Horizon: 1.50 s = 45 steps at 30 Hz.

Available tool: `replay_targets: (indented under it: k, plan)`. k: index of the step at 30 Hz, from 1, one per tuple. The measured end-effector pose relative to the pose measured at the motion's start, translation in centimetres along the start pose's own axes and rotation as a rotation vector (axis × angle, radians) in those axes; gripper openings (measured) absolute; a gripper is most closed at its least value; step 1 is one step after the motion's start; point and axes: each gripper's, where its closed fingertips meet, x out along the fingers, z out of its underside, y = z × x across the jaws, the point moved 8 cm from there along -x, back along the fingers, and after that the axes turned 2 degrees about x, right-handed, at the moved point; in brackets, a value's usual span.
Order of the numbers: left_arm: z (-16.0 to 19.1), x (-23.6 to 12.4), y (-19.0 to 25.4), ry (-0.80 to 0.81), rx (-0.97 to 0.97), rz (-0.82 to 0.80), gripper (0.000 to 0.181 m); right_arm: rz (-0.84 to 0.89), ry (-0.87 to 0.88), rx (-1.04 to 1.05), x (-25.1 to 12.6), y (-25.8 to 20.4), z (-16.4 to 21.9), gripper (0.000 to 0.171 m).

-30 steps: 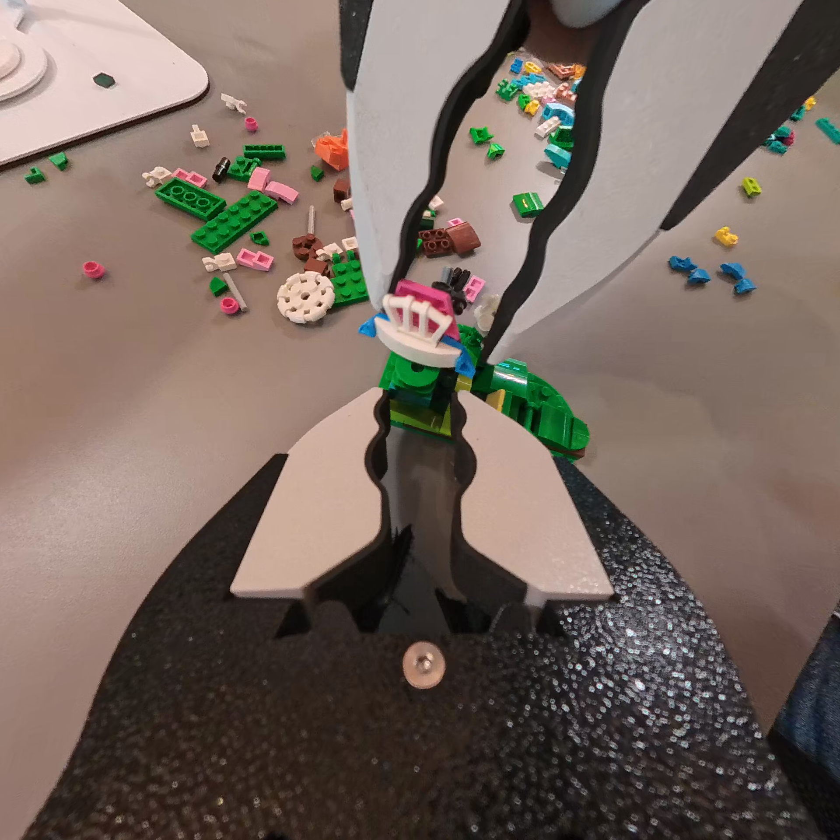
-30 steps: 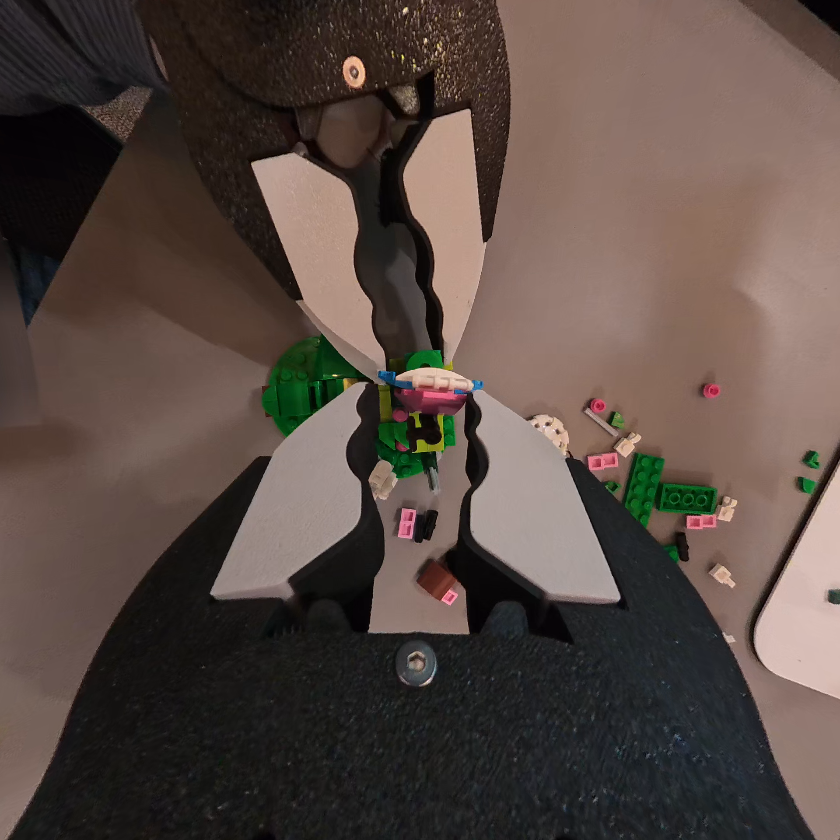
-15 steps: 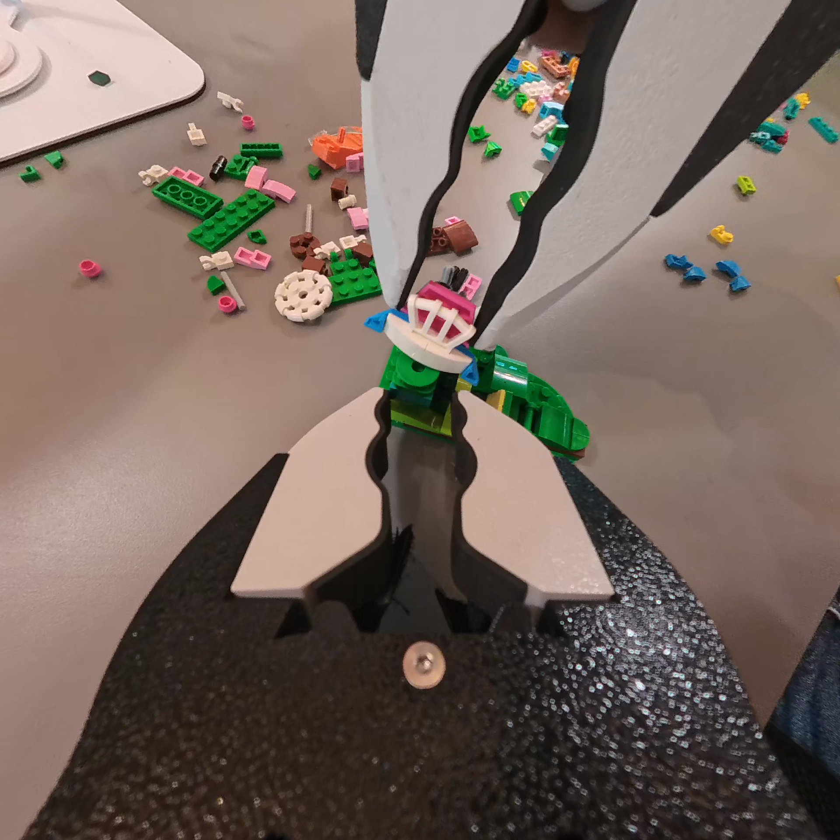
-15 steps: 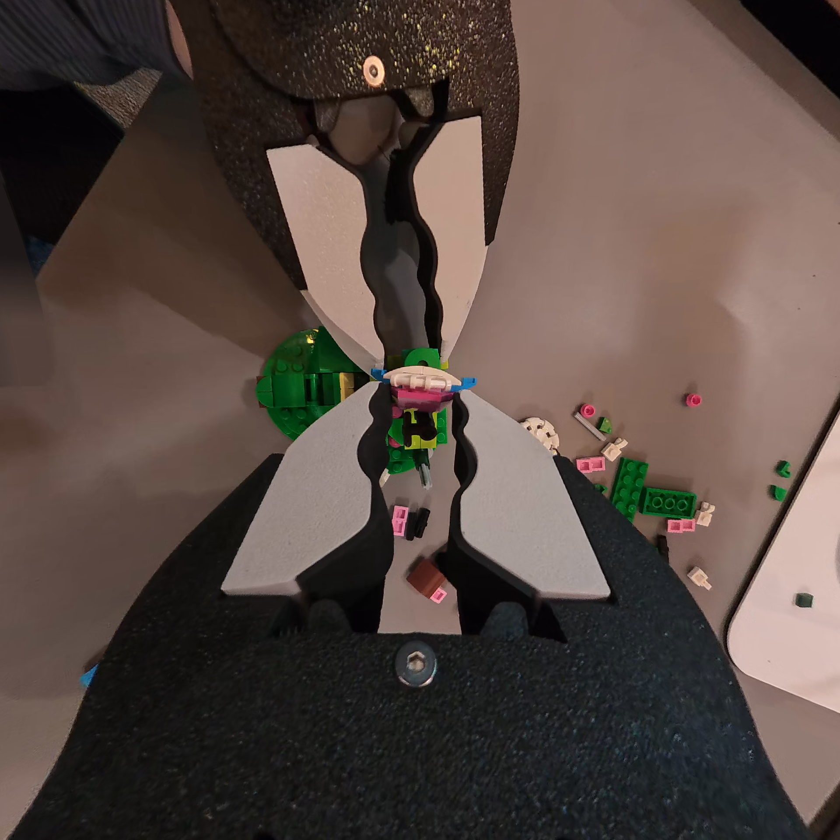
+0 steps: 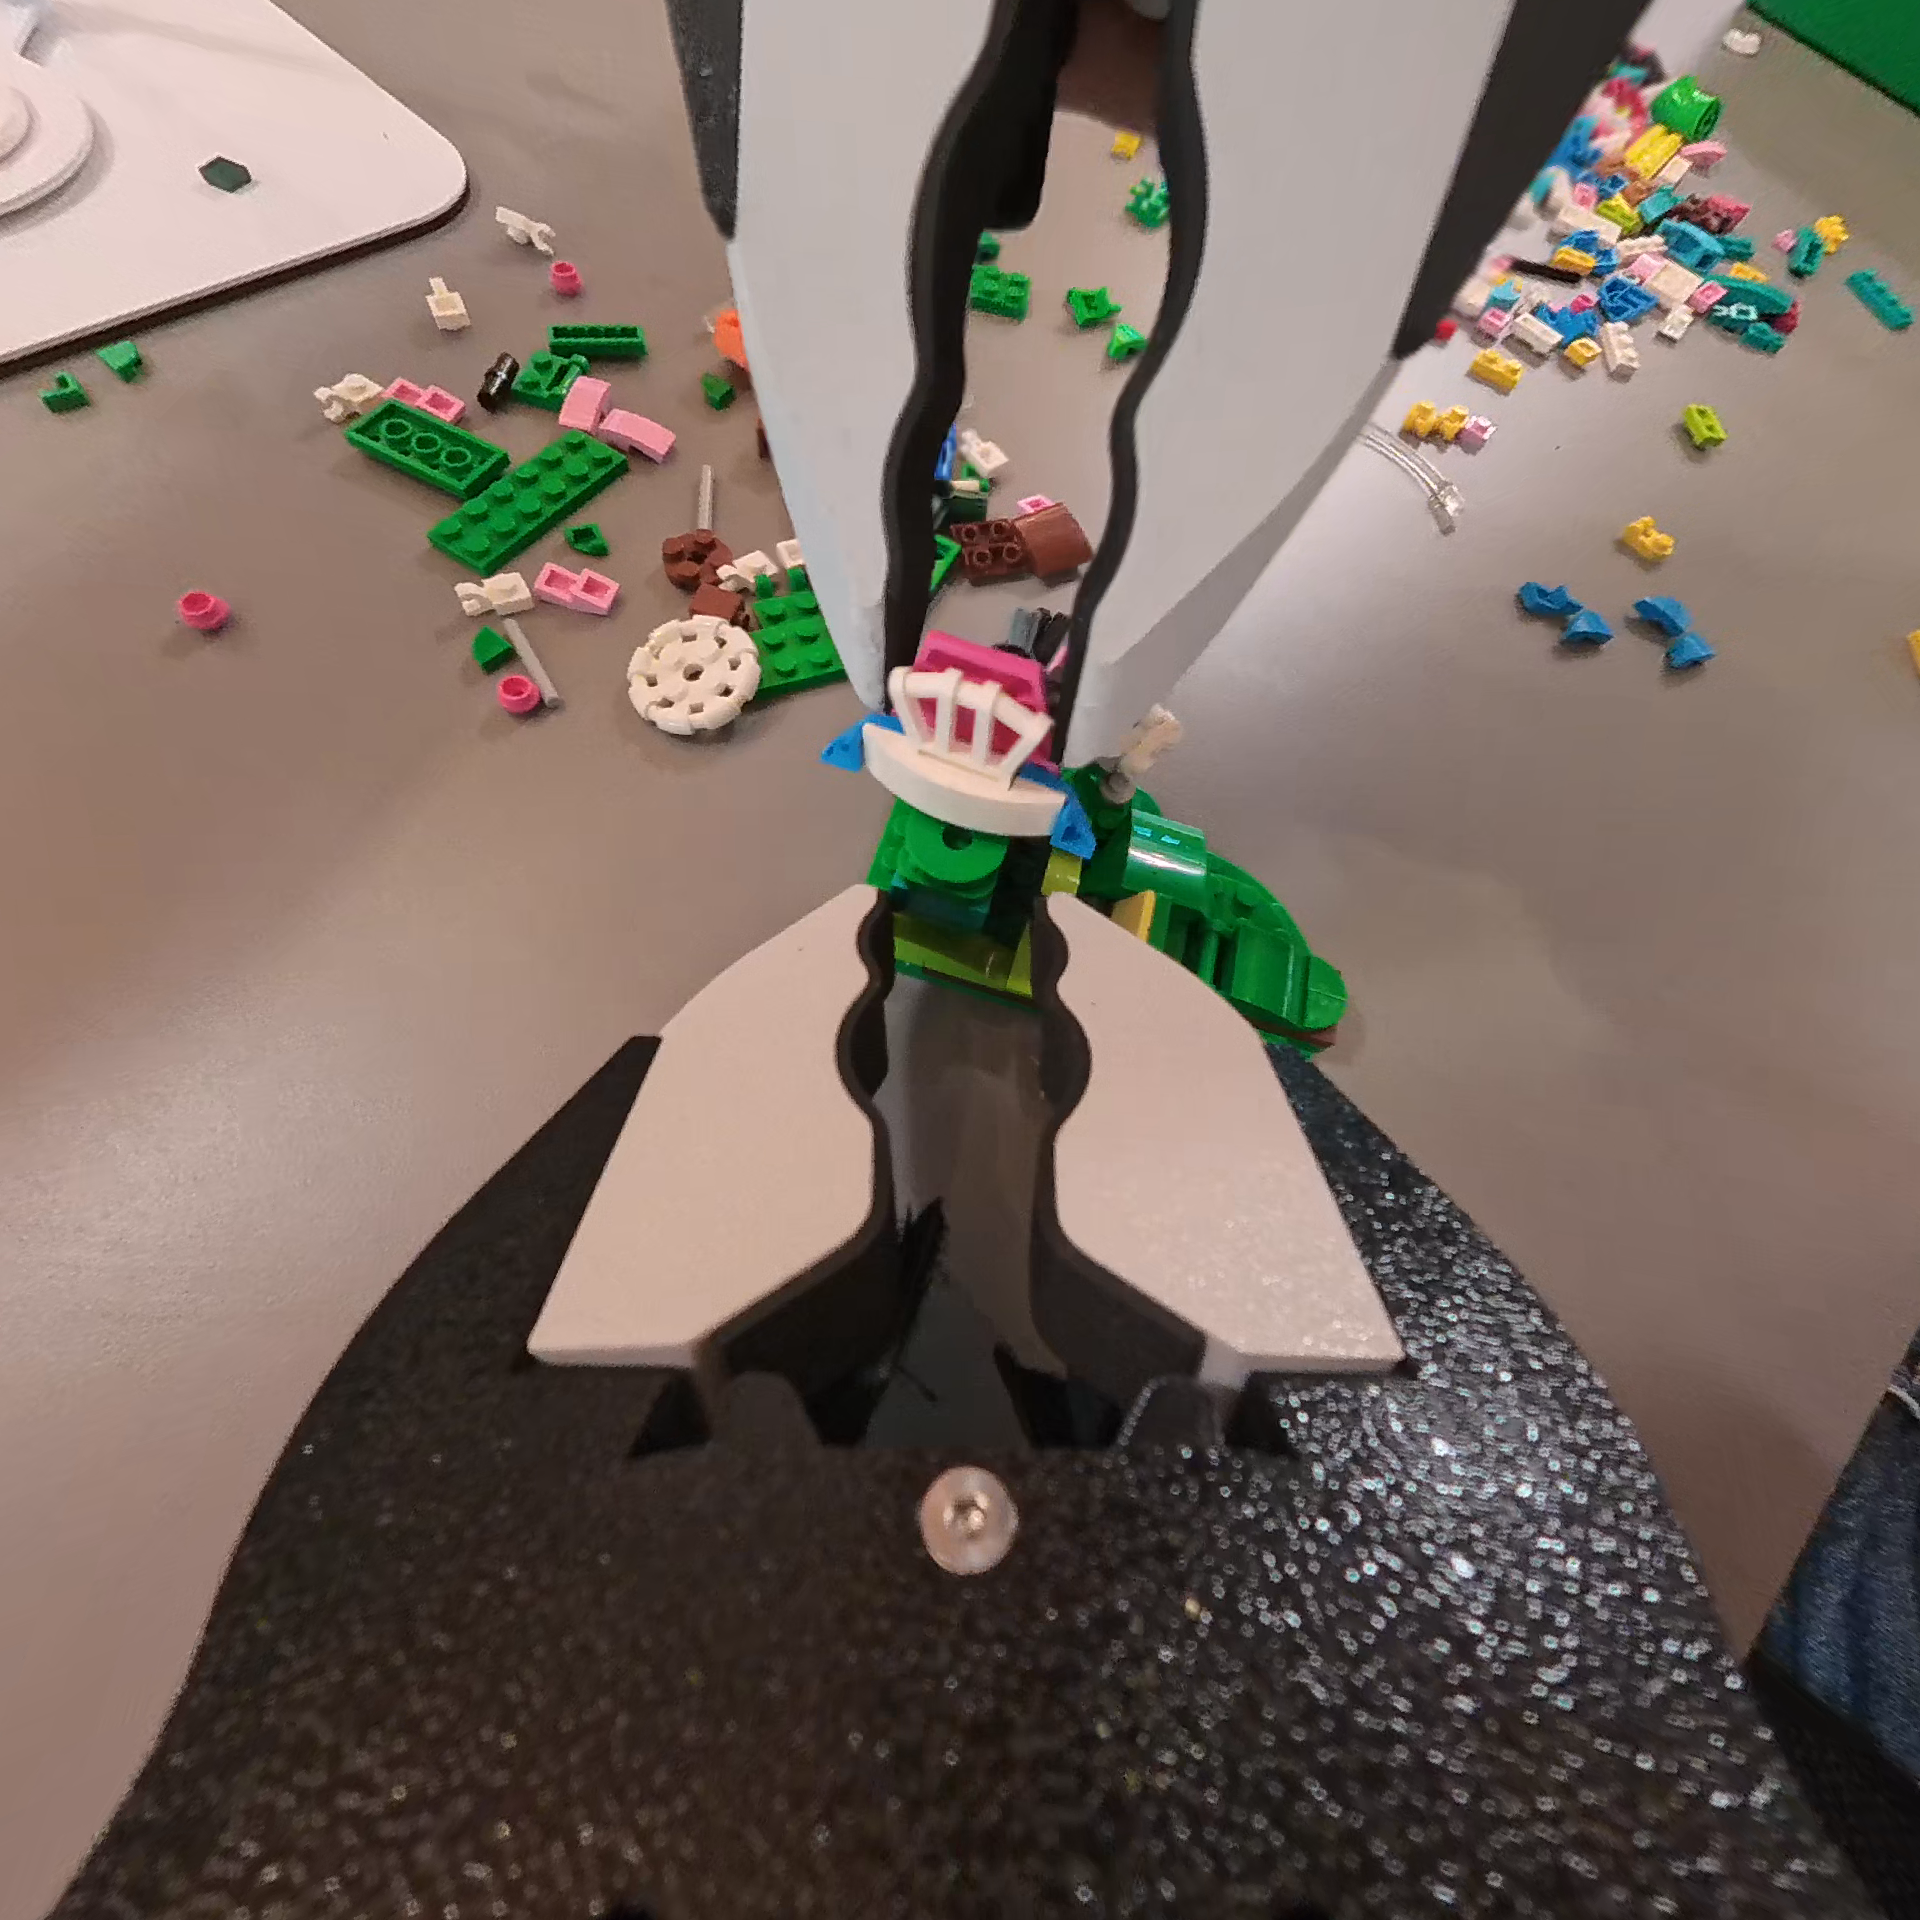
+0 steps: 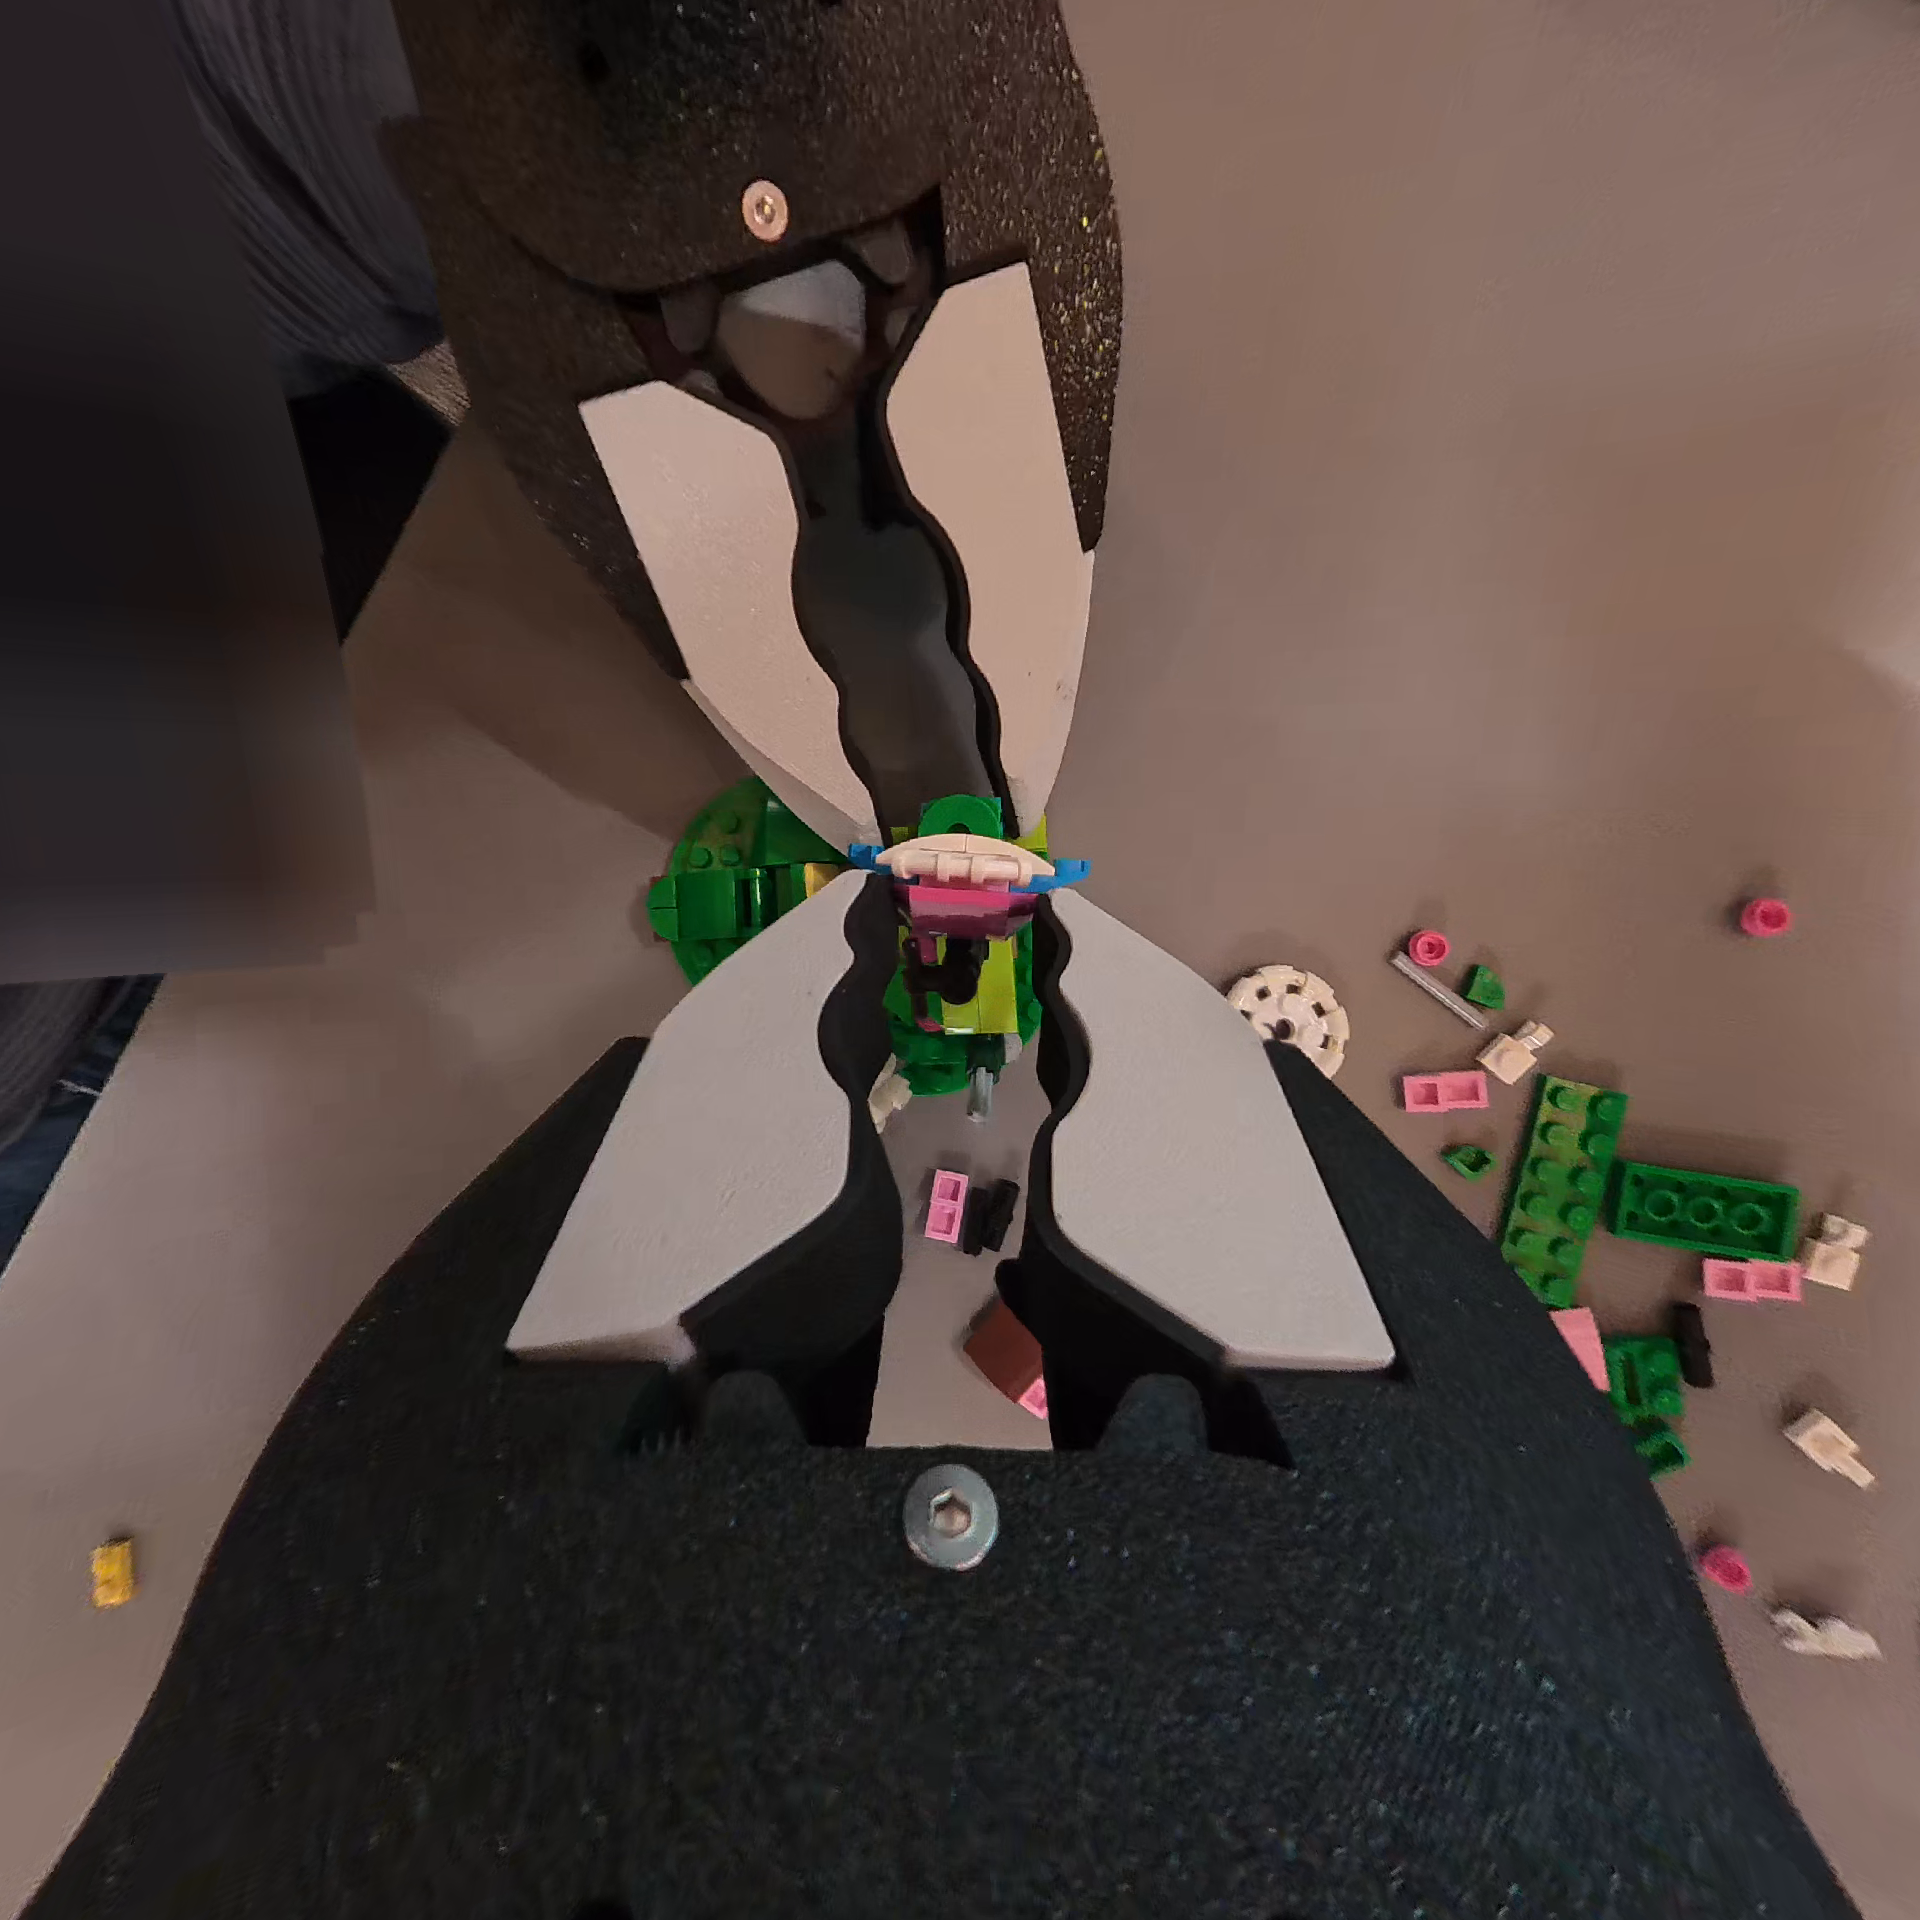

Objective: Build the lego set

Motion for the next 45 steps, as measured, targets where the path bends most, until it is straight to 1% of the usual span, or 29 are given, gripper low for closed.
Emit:
replay_targets:
  k: [8,13,17,23,27,32,45]
  plan:
    - [0.0,0.0,-0.2,0.000,-0.013,0.018,0.025,-0.173,0.152,0.081,0.1,1.4,1.2,0.024]
    - [0.0,0.0,-0.2,0.001,-0.022,0.029,0.025,-0.249,0.183,0.128,0.1,1.9,1.6,0.024]
    - [0.0,-0.1,-0.3,0.001,-0.029,0.041,0.025,-0.278,0.188,0.127,0.2,2.0,1.6,0.024]
    - [0.1,-0.1,-0.2,0.000,-0.024,0.050,0.025,-0.267,0.181,0.088,0.2,1.7,1.5,0.024]
    - [0.1,-0.1,-0.2,0.000,-0.028,0.054,0.025,-0.215,0.124,0.018,-0.1,1.3,1.1,0.024]
    - [0.1,-0.1,-0.3,0.000,-0.029,0.055,0.025,-0.150,0.004,-0.050,-0.2,0.8,0.2,0.024]
    - [0.1,-0.1,-0.2,0.000,-0.028,0.054,0.025,-0.016,-0.304,-0.098,0.1,-0.5,-2.0,0.025]
